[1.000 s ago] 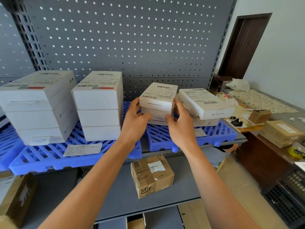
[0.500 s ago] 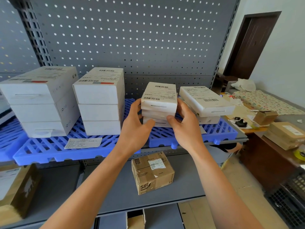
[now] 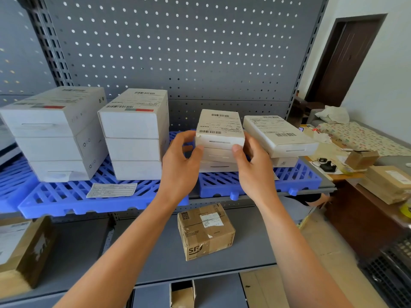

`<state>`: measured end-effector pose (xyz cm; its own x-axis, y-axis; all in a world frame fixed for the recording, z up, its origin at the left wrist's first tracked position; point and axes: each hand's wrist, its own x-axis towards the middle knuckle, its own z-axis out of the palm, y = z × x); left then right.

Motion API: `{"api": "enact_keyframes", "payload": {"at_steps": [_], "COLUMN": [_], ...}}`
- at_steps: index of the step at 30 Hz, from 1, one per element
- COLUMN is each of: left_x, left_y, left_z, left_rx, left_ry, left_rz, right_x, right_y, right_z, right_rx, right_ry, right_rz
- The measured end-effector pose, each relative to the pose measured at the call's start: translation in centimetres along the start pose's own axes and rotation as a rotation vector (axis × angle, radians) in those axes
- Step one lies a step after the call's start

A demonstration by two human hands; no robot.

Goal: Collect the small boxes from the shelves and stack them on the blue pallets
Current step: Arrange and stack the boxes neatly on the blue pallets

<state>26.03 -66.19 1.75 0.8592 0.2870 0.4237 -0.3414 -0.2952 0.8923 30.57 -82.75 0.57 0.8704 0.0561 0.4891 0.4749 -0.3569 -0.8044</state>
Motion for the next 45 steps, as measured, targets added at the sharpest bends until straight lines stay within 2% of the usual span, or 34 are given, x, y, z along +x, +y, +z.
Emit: {"api": "enact_keyframes", "payload": {"at_steps": [10,23,45], "left_x": [0.2,-0.2,0.2], "left_y": [-0.9,-0.6,-1.3], "left_z": [0.5,0.6,0.5], "left_rx": [0.018,0.006,0.080], "left_ry": [-0.001,-0.004,-0.045], "left_rz": [0.039,0.038,-0.007], "right_x": [-0.6,-0.9,0.7], "right_y": [0.2,0.7,1.1], "right_z": [0.0,0.2,-0.3], "right_rx": [0.037,-0.050,0.016], "right_ry": [0.039,0.055,-0.036], "right_rz": [-0.002,-0.014,0.002]}}
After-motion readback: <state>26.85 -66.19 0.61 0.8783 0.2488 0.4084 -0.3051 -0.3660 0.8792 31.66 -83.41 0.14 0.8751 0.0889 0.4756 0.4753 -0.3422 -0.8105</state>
